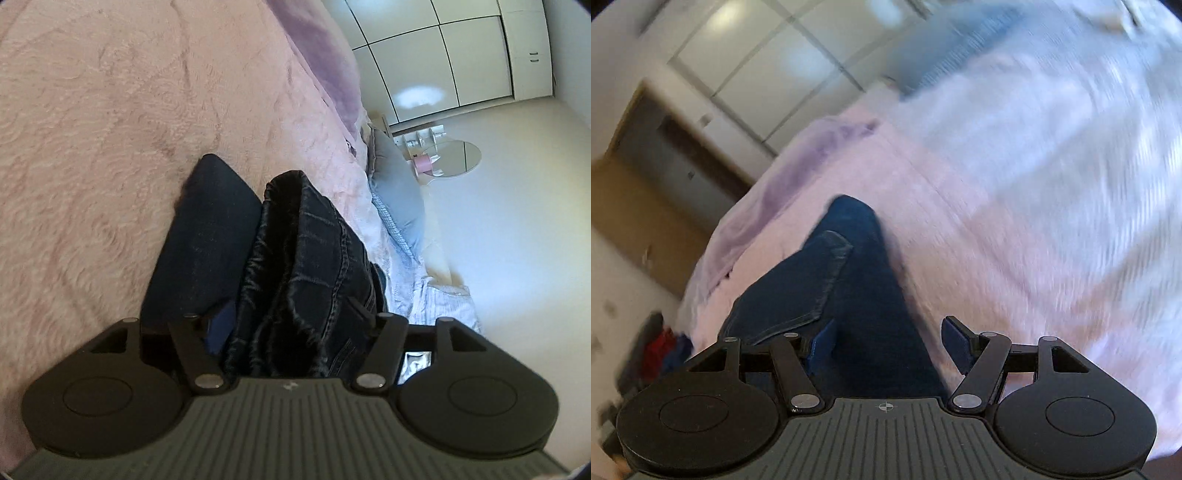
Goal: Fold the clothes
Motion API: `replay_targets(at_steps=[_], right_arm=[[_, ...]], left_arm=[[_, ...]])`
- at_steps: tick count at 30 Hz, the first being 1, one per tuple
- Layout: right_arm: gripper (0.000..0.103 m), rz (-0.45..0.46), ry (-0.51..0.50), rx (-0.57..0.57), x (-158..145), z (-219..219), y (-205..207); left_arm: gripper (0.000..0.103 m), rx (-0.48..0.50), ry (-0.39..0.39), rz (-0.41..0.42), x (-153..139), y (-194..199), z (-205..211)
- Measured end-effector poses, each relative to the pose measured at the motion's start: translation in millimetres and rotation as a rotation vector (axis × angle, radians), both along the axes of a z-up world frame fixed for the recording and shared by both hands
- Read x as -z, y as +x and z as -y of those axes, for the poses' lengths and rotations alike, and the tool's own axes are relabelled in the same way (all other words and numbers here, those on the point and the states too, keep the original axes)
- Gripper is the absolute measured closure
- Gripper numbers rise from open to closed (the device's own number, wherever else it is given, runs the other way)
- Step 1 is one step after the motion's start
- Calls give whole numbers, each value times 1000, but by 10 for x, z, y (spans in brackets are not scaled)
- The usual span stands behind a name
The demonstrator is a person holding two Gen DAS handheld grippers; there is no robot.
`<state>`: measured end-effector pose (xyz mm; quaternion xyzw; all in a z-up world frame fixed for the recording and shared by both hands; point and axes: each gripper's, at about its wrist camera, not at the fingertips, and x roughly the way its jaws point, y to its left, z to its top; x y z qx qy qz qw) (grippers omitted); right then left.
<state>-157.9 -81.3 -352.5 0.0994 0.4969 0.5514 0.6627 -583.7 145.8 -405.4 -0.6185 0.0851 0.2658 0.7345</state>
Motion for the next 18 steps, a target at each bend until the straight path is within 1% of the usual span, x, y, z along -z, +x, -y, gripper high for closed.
replay_targets(at_steps=[1, 2, 3, 4, 5, 7, 9, 11, 13, 14, 15, 17, 18], right_arm=[[36, -50, -7, 16, 35, 2, 48], [36, -83, -8, 25, 44, 40, 95], [36, -105, -8, 32, 49, 64, 132], [36, -101, -7, 30, 41, 54, 144], [36, -96, -7, 29, 33, 44, 156], [36, -89, -6, 25, 22, 20, 180], [36, -97, -7, 22, 39, -16, 204], [36, -105, -9, 18, 57, -52, 227], [37, -113, -11, 15, 74, -89, 250], [37, -117, -11, 13, 83, -107, 262], [37, -122, -13, 12, 94, -123, 273], [37, -138, -9, 14, 109, -131, 289], [37, -143, -9, 13, 108, -144, 306]], left_arm=[[49, 12, 13, -4, -14, 16, -13], [57, 24, 26, -8, -28, 32, -26], [71, 34, 42, -18, -34, 42, -35], [78, 40, 48, -25, -21, 36, -44], [80, 42, 43, -21, 3, 7, -55], [81, 35, 20, -5, 73, -54, -77], [80, 30, 0, 12, 130, -89, -94], [75, 38, -12, 27, 138, -76, -113], [62, 51, -19, 57, 131, -42, -143], [58, 59, -20, 69, 121, -31, -157], [57, 67, -20, 81, 110, -20, -171], [62, 84, -18, 62, 102, -3, -206], [70, 93, -11, 43, 103, 2, -223]])
